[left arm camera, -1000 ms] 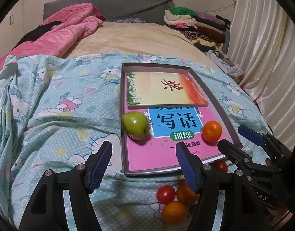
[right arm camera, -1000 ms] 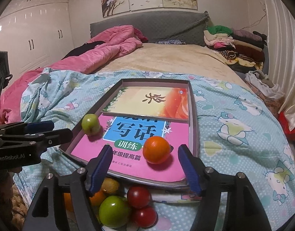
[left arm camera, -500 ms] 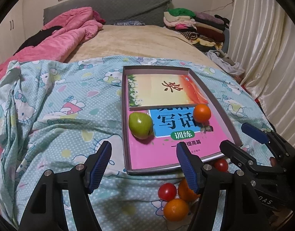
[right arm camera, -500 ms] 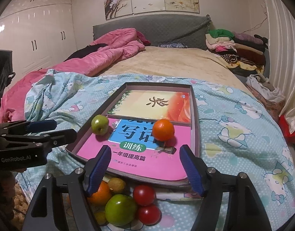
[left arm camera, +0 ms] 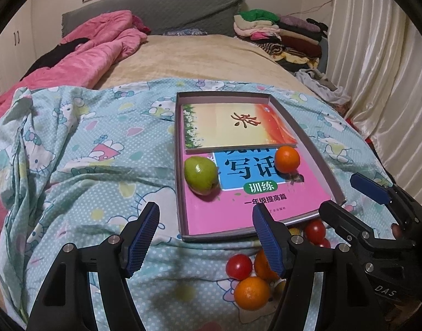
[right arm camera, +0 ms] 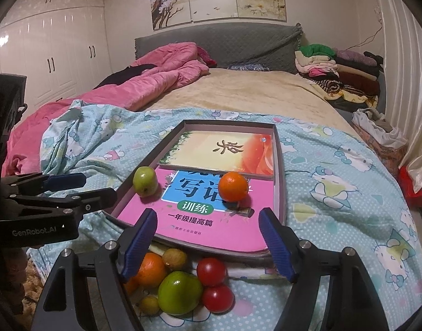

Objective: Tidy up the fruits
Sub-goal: 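Withdraw both open grippers from the tray back toward the fruit cluster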

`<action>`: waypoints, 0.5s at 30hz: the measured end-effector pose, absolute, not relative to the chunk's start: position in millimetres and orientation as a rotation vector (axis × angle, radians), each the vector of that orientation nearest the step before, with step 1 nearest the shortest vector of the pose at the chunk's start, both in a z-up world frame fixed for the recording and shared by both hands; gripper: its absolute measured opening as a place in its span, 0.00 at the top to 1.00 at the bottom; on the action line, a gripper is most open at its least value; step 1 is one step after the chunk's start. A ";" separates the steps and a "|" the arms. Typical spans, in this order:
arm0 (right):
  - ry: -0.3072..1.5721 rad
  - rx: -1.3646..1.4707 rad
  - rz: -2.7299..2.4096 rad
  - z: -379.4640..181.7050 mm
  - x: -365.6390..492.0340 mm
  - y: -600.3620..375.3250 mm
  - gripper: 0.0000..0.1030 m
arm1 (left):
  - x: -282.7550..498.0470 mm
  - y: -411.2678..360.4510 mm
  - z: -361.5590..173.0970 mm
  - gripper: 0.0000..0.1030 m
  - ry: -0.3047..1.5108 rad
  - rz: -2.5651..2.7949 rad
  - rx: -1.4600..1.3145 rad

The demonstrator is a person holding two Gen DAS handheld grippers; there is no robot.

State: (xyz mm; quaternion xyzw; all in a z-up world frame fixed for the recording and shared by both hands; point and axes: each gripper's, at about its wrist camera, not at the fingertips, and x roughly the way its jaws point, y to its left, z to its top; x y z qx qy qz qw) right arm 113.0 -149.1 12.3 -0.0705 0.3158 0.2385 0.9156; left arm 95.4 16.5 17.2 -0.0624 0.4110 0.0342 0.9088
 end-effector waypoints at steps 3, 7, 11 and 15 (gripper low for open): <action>0.653 -0.143 0.494 13.3 110.4 -148.7 0.27 | 92.8 16.2 16.3 0.30 0.854 0.074 -0.124; 0.655 -0.138 0.497 13.9 106.5 -148.3 0.22 | 90.2 16.2 14.8 0.30 0.863 0.078 -0.123; 0.654 -0.136 0.503 15.9 102.1 -148.1 0.22 | 88.2 15.2 14.6 0.30 0.870 0.073 -0.122; 0.663 -0.132 0.506 16.5 98.7 -147.4 0.22 | 85.8 14.5 13.3 0.30 0.881 0.062 -0.126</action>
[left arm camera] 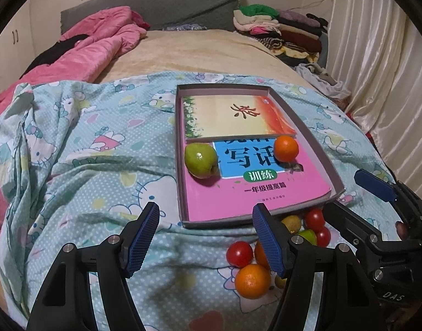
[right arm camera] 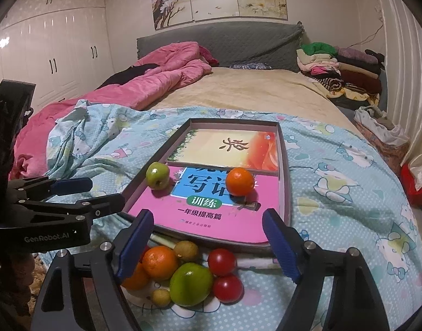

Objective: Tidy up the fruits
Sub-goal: 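Withdraw both open grippers from the tray back toward the fruit cluster, then grasp another orange with the left gripper while the right grasps the large green citrus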

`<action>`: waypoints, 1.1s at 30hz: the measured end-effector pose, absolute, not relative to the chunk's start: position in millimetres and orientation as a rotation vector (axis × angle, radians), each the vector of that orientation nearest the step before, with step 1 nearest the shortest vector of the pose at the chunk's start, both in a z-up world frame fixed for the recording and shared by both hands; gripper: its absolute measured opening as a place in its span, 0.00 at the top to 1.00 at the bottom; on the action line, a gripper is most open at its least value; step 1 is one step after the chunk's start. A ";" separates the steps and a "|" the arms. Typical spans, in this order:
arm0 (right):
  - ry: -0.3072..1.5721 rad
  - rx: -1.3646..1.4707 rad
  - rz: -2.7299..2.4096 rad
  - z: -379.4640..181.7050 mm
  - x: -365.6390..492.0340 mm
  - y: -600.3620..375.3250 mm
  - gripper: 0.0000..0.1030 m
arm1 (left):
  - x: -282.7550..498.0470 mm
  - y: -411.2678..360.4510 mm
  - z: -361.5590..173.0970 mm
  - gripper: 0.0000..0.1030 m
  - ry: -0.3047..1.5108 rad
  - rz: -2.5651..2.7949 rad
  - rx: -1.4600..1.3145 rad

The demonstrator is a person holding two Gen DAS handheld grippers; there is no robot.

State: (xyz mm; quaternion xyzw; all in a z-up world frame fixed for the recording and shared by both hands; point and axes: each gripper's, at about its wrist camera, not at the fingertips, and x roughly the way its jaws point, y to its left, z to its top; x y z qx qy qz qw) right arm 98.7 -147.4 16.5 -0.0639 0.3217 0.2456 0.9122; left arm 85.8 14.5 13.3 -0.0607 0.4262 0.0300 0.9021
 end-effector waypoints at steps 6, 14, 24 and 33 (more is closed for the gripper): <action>0.680 -0.129 0.503 16.1 91.4 -149.1 0.22 | 78.1 15.0 7.5 0.30 0.913 0.052 -0.123; 0.736 -0.128 0.494 7.4 81.5 -152.6 0.22 | 65.3 19.1 -4.0 0.30 0.966 0.048 -0.120; 0.774 -0.136 0.486 1.1 75.3 -152.9 0.22 | 56.8 15.6 -17.4 0.30 1.022 0.018 -0.115; 0.859 -0.117 0.472 -10.3 74.5 -155.1 0.22 | 53.2 -0.8 -27.5 0.30 1.069 -0.042 -0.085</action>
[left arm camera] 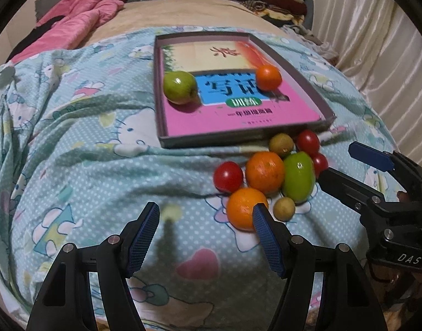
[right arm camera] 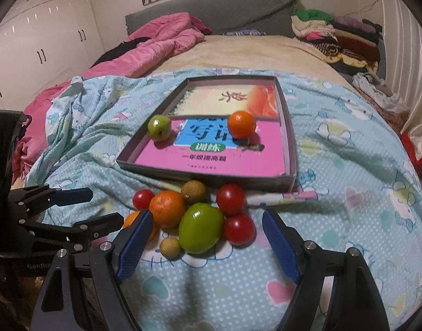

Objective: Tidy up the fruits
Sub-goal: 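Grasp another orange with the left gripper while the right grasps the large green citrus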

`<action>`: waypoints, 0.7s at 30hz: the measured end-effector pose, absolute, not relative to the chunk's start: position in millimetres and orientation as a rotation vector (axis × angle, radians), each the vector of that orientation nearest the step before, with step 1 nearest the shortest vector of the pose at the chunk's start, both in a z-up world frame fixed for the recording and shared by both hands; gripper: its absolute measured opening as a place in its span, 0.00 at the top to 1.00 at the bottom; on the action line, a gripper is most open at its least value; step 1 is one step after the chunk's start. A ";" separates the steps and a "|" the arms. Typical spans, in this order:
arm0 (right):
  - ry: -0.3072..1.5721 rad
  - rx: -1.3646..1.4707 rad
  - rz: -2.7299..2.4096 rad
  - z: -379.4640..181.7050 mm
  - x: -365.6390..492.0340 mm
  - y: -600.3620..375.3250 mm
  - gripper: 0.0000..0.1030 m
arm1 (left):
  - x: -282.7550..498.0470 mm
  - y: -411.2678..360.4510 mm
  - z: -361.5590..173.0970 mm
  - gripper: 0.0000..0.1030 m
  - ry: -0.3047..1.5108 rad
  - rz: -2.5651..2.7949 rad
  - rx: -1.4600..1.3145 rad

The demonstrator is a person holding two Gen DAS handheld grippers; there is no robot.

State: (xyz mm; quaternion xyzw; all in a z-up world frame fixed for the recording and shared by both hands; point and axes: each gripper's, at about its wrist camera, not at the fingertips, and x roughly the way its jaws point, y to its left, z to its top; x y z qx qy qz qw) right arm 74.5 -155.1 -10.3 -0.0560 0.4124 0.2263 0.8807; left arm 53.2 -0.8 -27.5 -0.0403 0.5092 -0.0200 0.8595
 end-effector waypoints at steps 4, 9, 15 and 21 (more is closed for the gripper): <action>0.919 -0.087 0.471 -19.2 77.8 -159.0 0.25 | 53.4 -5.1 -29.9 0.30 1.080 -0.070 -0.097; 0.993 -0.043 0.482 -30.8 82.9 -163.2 0.39 | 54.6 -9.3 -33.0 0.31 1.089 -0.096 -0.107; 1.051 -0.013 0.518 -40.7 83.8 -160.3 0.49 | 56.7 -13.5 -36.6 0.31 1.095 -0.124 -0.116; 1.085 0.040 0.531 -48.9 90.4 -159.4 0.50 | 61.2 -13.3 -41.9 0.39 1.102 -0.133 -0.128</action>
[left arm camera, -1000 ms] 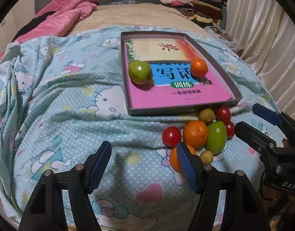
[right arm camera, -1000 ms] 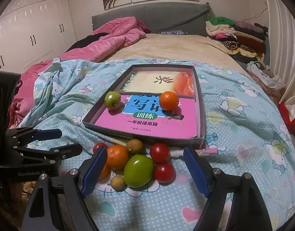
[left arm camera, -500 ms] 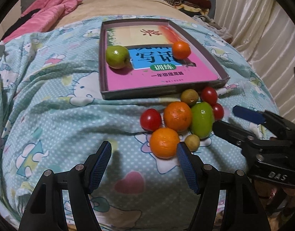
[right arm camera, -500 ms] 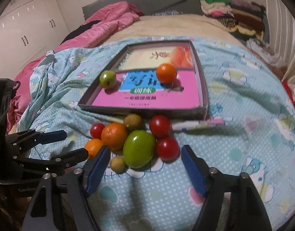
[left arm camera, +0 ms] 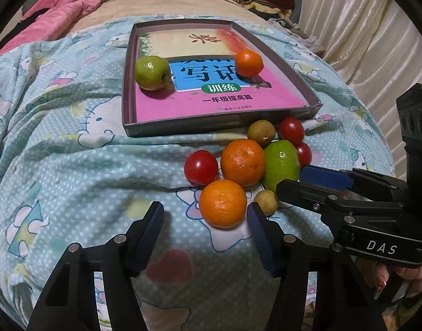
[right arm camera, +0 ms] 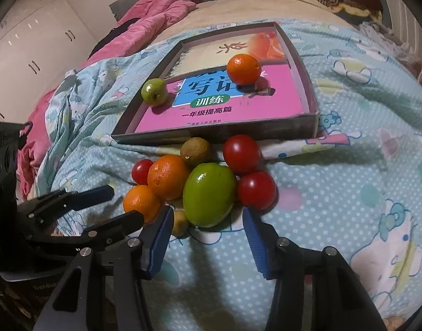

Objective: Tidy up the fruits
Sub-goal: 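Grasp another orange with the left gripper while the right grasps the large green citrus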

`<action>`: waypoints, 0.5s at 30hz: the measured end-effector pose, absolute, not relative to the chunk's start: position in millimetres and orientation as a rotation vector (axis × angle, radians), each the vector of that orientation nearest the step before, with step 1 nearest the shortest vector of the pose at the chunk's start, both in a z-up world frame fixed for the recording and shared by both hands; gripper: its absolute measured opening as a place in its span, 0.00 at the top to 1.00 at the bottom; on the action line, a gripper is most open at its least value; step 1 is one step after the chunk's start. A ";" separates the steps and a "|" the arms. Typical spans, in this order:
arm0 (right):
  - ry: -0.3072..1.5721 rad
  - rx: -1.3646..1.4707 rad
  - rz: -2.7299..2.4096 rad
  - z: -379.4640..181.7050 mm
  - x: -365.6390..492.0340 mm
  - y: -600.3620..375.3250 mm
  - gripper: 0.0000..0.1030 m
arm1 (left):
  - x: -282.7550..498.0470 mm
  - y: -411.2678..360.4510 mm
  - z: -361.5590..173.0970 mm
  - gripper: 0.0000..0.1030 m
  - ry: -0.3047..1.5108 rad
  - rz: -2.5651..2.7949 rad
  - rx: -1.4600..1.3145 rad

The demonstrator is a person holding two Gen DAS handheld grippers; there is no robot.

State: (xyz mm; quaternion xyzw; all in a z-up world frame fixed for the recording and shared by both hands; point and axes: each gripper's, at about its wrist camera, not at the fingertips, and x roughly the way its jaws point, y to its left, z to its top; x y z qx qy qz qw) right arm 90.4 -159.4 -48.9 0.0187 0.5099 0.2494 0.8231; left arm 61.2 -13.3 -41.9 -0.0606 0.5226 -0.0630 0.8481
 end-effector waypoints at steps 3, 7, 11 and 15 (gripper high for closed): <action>1.105 0.063 0.540 -54.2 94.9 -156.9 0.53 | 62.8 -10.8 -43.7 0.40 1.106 -0.147 -0.151; 1.109 0.058 0.535 -57.6 99.8 -152.0 0.54 | 63.2 -12.9 -44.9 0.41 1.104 -0.153 -0.140; 1.095 0.051 0.539 -59.4 107.5 -148.8 0.54 | 65.5 -17.3 -46.3 0.44 1.101 -0.164 -0.125; 1.080 0.035 0.557 -60.1 110.4 -145.4 0.57 | 70.5 -20.0 -49.8 0.49 1.110 -0.176 -0.124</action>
